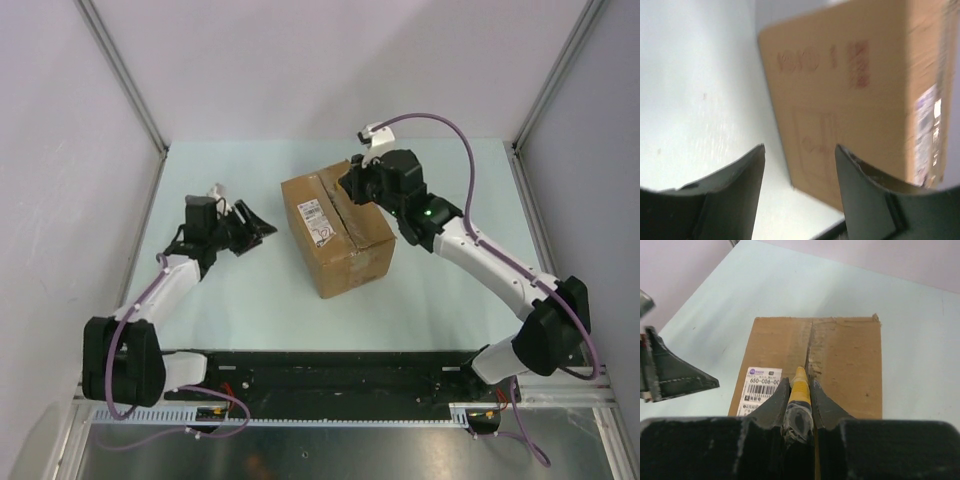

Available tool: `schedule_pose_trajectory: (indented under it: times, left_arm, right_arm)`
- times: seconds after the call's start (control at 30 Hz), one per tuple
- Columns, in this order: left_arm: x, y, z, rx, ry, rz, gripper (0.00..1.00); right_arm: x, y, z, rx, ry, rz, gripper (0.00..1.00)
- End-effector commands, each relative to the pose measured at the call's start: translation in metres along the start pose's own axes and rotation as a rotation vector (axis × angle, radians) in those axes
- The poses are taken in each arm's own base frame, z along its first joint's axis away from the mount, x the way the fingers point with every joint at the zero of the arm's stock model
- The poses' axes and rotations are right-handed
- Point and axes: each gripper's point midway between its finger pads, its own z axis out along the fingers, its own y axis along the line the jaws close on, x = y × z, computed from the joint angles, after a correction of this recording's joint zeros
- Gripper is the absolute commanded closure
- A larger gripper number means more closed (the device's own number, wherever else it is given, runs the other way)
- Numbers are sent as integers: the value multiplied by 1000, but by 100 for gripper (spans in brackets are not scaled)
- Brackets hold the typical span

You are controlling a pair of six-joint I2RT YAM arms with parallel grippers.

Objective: Unpack the express box

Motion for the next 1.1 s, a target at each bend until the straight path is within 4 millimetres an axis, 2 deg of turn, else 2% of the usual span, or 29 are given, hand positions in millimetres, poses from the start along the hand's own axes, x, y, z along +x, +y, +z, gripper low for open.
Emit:
schedule_pose_trajectory:
  times: [0.0,0.03,0.07,0.13,0.17,0.2,0.23,0.27,0.33,0.37,0.43,0.5,0.53,0.57,0.6,0.63,0.7,0.83,1.07]
  left_arm:
    - [-63,-61,-30,79,-236,282,31]
    - [-73,-68,-34,79,-275,335,28]
    - [-85,-86,-41,113,-310,364,24]
    - [-95,-98,-37,129,-320,392,15]
    - [-101,-114,-39,160,-329,410,12]
    - [-100,-113,-25,152,-299,411,8]
    - [-101,-116,-20,146,-298,425,8]
    - [-100,-129,-14,166,-289,444,6]
    - [-101,-124,12,119,-268,465,4]
    - [-101,-133,16,126,-269,478,4]
    - [-101,-128,35,98,-249,466,4]
    - [-104,-129,43,76,-259,491,4]
    - [-115,-120,45,-2,-316,544,6]
    - [-109,-124,49,-26,-325,598,9]
    - [-108,-126,49,-43,-336,644,18]
    - [-111,-122,49,-94,-358,718,21]
    - [-101,-129,53,-83,-348,778,25]
    - [-97,-121,61,-100,-325,788,31]
    - [-67,-85,71,-132,-233,754,37]
  right_arm:
    - [-28,1,18,53,-133,-121,100]
    - [-31,2,23,57,-153,-118,100]
    - [-31,2,26,60,-161,-120,100]
    - [-37,5,29,52,-192,-132,100]
    - [-40,5,28,50,-204,-136,100]
    - [-41,5,30,53,-213,-141,100]
    - [-41,4,31,57,-213,-154,100]
    - [-40,3,32,59,-210,-157,100]
    - [-37,1,35,71,-204,-156,100]
    - [-36,0,36,72,-203,-151,100]
    - [-35,5,39,53,-208,-152,100]
    - [-37,7,41,48,-223,-150,100]
    - [-35,9,44,41,-222,-150,100]
    - [-33,11,46,36,-222,-144,100]
    - [-33,13,48,33,-224,-144,100]
    - [-30,17,49,25,-222,-145,100]
    - [-25,16,55,39,-217,-150,100]
    - [-20,16,65,42,-227,-143,100]
    - [-19,7,77,91,-257,-174,100]
